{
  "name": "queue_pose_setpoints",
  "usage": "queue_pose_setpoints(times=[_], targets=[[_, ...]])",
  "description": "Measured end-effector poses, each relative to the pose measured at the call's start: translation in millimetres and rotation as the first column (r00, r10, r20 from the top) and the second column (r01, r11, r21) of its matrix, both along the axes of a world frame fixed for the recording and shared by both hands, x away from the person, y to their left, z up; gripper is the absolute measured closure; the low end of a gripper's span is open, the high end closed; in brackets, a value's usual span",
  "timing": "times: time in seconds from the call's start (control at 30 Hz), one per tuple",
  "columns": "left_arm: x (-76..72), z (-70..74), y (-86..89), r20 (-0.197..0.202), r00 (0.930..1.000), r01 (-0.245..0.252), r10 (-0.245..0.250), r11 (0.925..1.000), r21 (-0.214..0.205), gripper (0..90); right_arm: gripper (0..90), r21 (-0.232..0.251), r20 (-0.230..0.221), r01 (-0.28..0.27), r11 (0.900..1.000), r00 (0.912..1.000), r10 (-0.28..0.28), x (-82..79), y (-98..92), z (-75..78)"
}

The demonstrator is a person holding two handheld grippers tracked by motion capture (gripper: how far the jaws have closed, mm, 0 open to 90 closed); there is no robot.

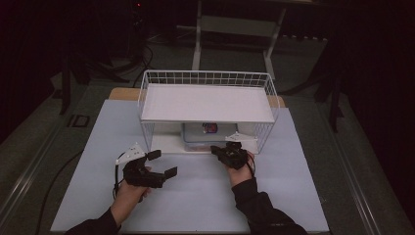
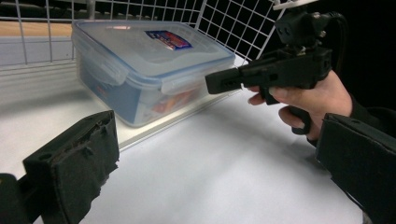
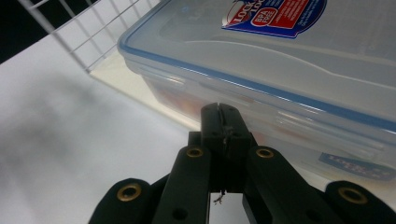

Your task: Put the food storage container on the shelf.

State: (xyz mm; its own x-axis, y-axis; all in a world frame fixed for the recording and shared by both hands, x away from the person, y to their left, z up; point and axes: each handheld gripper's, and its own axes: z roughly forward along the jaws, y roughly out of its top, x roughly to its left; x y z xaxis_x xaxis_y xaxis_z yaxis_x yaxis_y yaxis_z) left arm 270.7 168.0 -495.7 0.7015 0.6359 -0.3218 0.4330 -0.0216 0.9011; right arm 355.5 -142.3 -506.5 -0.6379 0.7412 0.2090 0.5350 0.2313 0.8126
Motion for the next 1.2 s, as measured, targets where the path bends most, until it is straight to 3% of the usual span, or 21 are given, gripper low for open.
queue_pose_setpoints(times=[0.17,0.5,0.57,0.7,0.8,1.03,1.1,1.2], targets=[[0.5,-0.3,-0.2,0.002,1.0000,0.001,-0.001,1.0000,0.003,0.0,90.0,0.013,0.002,0.033,0.9994,0.9995,-0.033,9.9,3.4,-1.2],[-0.2,0.4,0.2,0.014,0.9999,-0.004,0.004,1.0000,0.009,0.0,88.8,0.018,0.007,0.028,0.9995,0.9996,-0.028,17.9,16.4,-1.1],[-0.5,0.5,0.3,0.014,0.9999,-0.005,0.005,0.9999,0.011,0.0,80.7,0.042,-0.006,0.016,0.9990,0.9999,-0.016,15.9,17.1,-1.7],[-1.9,2.2,0.3,0.021,0.9998,-0.004,0.004,0.9999,0.010,0.0,60.2,0.027,0.008,-0.016,0.9995,0.9998,0.016,5.5,18.9,-1.4],[-2.2,2.6,0.4,0.023,0.9997,-0.001,0.001,0.9999,0.010,0.0,53.4,0.041,0.011,-0.019,0.9990,0.9998,0.019,-1.9,14.9,-0.4],[-3.3,1.9,-1.4,0.030,0.9995,0.011,-0.012,0.9997,0.020,0.0,27.8,0.058,-0.004,-0.113,0.9919,0.9936,0.113,-23.4,3.9,-3.7],[-4.0,1.8,-1.2,0.028,0.9995,0.013,-0.013,0.9997,0.020,0.0,23.7,0.083,-0.005,-0.141,0.9866,0.9899,0.142,-30.2,-0.2,-5.6],[-5.4,1.0,-0.2,0.026,0.9996,0.010,-0.010,0.9998,0.015,0.0,19.3,0.074,0.016,-0.172,0.9822,0.9850,0.172,-43.9,-7.0,-8.8]])
